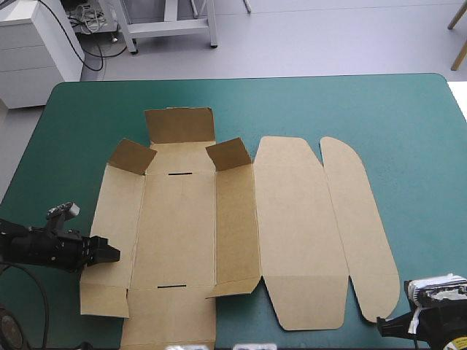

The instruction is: Fold the box

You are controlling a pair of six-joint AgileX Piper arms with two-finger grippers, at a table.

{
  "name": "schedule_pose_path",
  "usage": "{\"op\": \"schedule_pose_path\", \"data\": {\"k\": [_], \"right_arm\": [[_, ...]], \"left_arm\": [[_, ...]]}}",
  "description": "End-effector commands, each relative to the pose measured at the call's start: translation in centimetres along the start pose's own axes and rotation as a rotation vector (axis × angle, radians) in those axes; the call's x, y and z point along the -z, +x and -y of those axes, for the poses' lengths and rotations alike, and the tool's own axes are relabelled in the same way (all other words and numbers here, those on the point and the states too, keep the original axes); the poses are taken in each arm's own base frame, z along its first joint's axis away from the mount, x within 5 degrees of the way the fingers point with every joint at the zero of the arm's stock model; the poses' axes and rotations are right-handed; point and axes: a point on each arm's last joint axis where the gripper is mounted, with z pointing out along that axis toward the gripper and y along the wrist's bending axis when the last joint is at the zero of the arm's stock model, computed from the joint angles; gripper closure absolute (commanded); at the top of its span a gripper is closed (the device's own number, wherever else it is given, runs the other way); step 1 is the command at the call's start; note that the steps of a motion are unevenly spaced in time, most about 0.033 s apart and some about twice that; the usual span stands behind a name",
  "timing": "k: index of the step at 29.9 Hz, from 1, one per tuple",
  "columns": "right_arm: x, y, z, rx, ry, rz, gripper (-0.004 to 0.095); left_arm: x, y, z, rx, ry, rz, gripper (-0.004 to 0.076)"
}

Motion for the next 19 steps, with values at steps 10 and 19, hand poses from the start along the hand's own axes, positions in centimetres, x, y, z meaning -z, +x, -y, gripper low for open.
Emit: {"op": "schedule_pose_path", "data": {"k": [10, 19], "right_arm": [[0.37, -1.15, 0.2, 0.003, 0.014, 0.071, 0.0929], [0.37, -1.15, 0.2, 0.003, 0.014, 0.071, 0.0929]], "left_arm": [[-0.3, -0.18, 2.05, -0.073, 0.04, -0.064, 0.0377], [-0.31, -0.27, 2.06, -0.067, 0.04, -0.054, 0.0428]]}}
